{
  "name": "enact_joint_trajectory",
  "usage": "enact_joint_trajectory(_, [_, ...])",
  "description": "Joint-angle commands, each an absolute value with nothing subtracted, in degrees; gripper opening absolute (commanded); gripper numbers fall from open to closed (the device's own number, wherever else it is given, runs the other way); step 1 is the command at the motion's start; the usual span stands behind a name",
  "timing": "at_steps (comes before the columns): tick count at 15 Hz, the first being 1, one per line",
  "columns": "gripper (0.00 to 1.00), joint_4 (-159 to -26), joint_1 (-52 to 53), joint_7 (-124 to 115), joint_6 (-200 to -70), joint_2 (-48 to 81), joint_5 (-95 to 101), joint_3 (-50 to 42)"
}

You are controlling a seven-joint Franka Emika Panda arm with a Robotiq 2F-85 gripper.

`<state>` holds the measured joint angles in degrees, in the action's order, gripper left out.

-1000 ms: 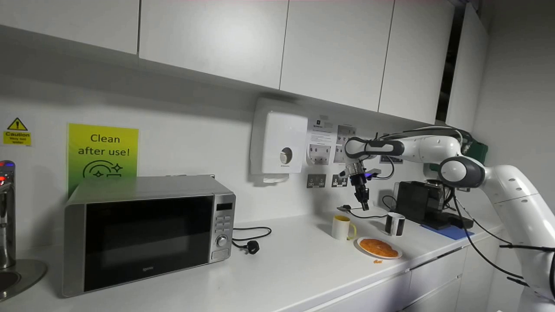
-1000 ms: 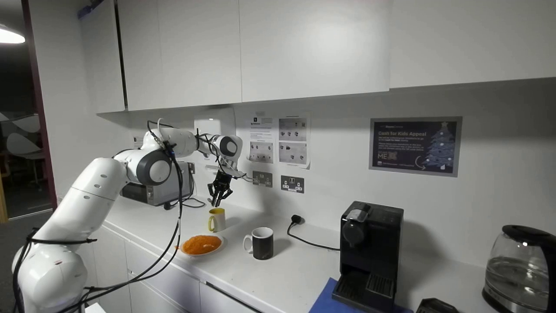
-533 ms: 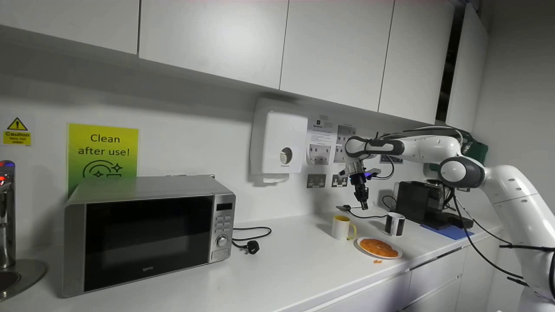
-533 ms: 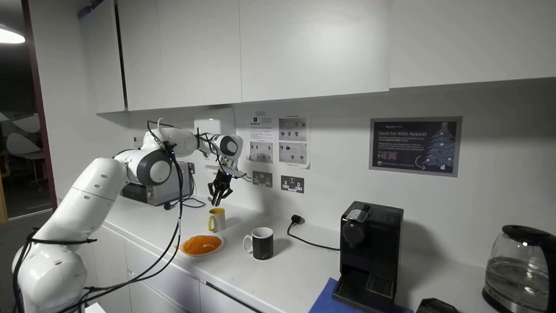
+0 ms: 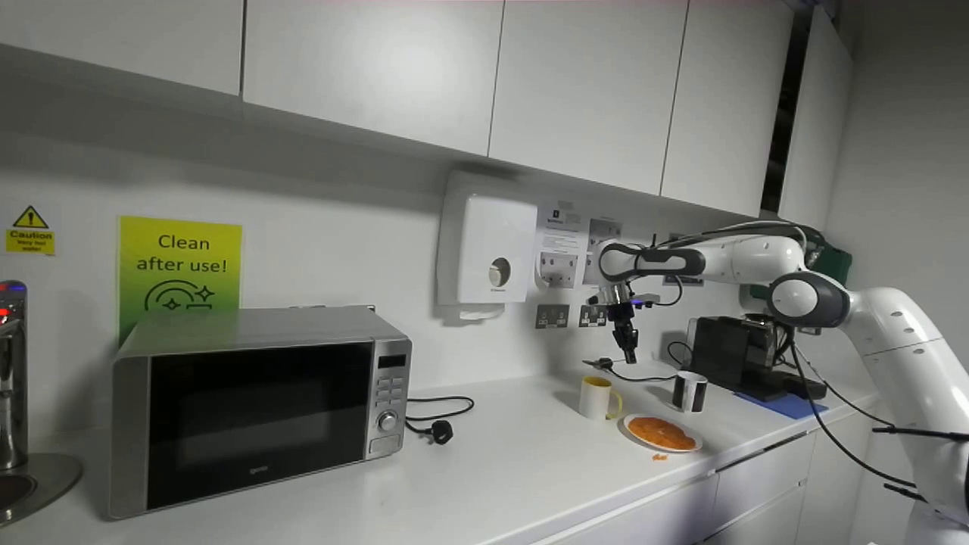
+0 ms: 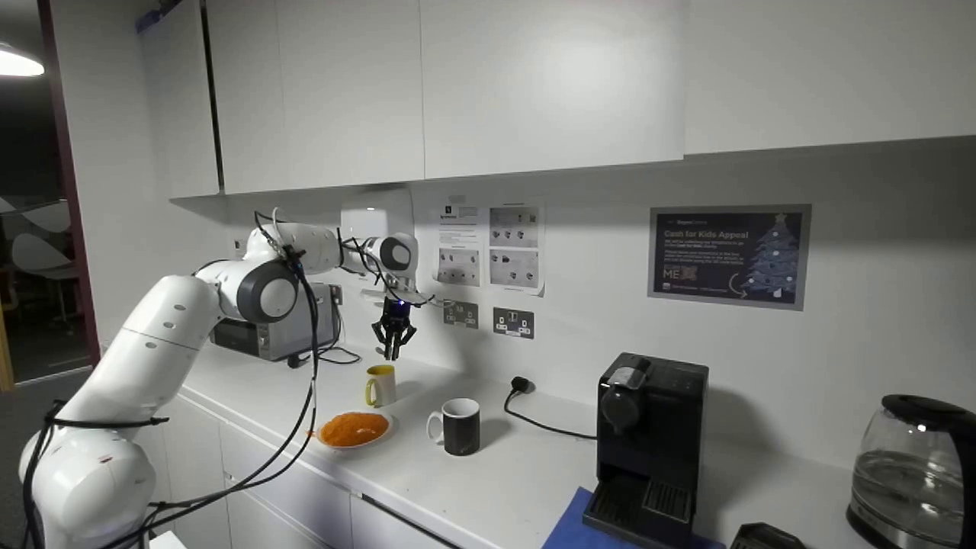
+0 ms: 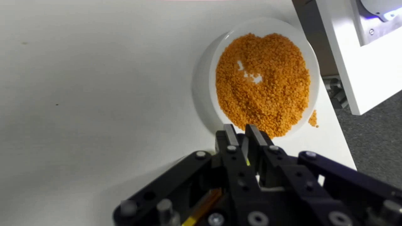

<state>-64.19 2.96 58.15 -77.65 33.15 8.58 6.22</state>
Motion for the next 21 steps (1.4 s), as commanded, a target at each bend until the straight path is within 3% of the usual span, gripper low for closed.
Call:
enact_joint_trajectory(1, [0.03,-72.43,4.17,57.83,-82.79,27.27,13.04,5.82])
enact_joint_trajectory(9, [0.03,-82.95,5.07,57.53,-84.44,20.28,17.74,6.19])
enact_joint_trajectory(21, [0.03,-111.25,4.31,54.19,-96.92,-0.07,24.01,5.63])
